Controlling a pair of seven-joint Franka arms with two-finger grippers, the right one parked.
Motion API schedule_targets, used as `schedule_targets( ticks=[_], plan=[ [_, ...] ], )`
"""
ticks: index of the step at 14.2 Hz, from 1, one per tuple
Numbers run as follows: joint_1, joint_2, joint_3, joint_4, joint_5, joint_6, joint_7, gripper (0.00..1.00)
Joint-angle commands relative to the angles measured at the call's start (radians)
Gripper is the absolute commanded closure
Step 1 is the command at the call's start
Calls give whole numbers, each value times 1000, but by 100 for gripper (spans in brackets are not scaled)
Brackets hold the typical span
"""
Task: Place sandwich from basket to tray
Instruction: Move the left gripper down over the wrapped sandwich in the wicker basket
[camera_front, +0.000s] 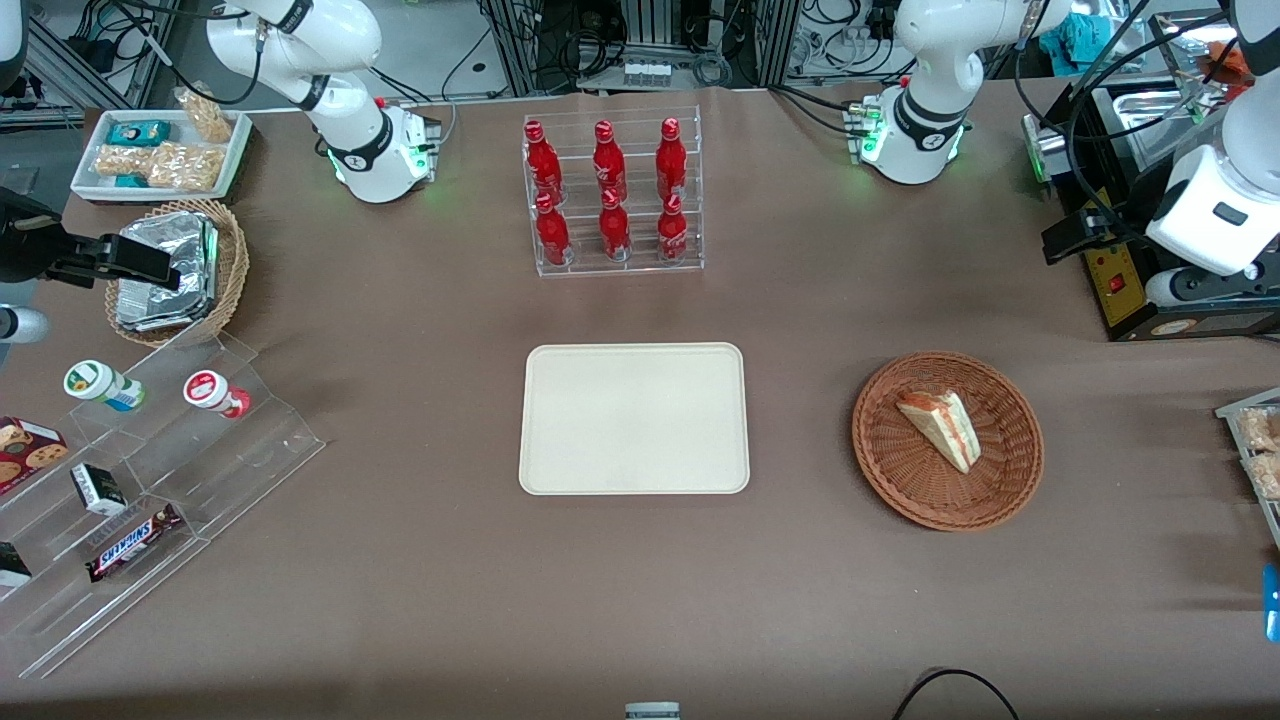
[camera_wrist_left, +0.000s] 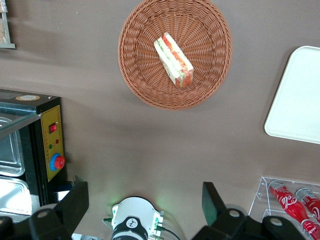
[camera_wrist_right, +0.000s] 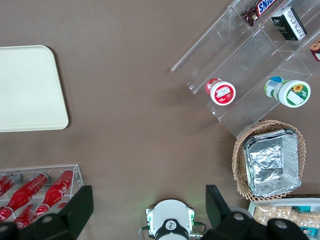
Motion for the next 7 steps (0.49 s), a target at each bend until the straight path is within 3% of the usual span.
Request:
schedule_targets(
  ticks=[1,5,7],
  plan=[
    [13,9,0,22,-15,-5,10,0],
    [17,60,15,18,-3,-5,3,0],
    [17,120,81,-19,-18,12,-34,0]
  ],
)
